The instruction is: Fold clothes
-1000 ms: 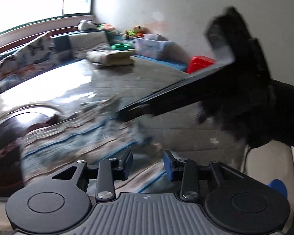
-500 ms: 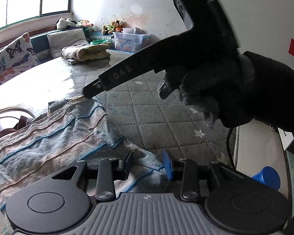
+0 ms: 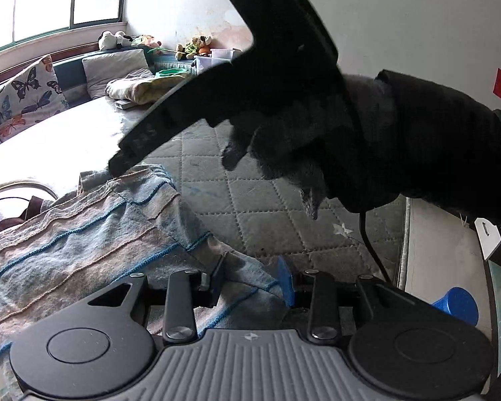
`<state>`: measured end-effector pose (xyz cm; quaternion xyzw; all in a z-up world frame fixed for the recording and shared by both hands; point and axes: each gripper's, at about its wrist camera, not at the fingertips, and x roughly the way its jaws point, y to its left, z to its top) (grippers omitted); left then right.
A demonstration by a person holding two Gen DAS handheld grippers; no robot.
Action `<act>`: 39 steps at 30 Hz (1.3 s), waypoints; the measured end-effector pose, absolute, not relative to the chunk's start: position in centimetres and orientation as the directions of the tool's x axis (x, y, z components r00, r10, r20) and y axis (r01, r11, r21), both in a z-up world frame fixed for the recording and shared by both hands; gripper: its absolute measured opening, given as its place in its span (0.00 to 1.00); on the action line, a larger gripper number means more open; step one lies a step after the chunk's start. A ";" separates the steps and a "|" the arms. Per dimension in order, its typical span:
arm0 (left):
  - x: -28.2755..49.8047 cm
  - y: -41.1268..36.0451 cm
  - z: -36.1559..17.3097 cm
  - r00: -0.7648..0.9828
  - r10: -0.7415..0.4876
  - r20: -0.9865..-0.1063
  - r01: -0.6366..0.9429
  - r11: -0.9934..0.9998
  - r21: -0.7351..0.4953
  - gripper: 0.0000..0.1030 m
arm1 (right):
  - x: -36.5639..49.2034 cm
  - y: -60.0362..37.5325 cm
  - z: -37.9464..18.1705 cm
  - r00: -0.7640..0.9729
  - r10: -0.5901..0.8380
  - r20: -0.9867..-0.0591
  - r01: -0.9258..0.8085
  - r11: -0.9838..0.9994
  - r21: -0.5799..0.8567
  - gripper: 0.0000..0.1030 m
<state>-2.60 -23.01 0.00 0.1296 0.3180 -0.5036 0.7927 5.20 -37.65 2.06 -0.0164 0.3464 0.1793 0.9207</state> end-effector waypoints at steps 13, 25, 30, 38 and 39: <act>-2.7 -22.8 0.1 0.297 -0.720 -0.627 0.874 0.469 -0.125 0.39 | 8.3 -33.6 2.0 0.644 0.364 -0.673 -0.424 0.902 0.083 0.17; -3.4 -22.2 0.5 0.315 -0.718 -0.620 0.864 0.487 -0.125 0.42 | 9.8 -32.8 1.7 0.638 0.328 -0.696 -0.398 0.915 0.066 0.20; -3.9 -21.0 1.2 0.338 -0.719 -0.607 0.854 0.505 -0.123 0.43 | 7.4 -33.5 3.1 0.641 0.359 -0.678 -0.425 0.902 0.075 0.21; -2.7 -16.2 2.4 0.458 -0.651 -0.606 0.775 0.626 -0.087 0.46 | 5.6 -32.3 2.4 0.606 0.397 -0.690 -0.475 0.876 0.086 0.22; -2.3 -15.5 2.5 0.476 -0.638 -0.606 0.757 0.647 -0.087 0.46 | 5.8 -32.0 2.2 0.603 0.406 -0.687 -0.478 0.873 0.095 0.22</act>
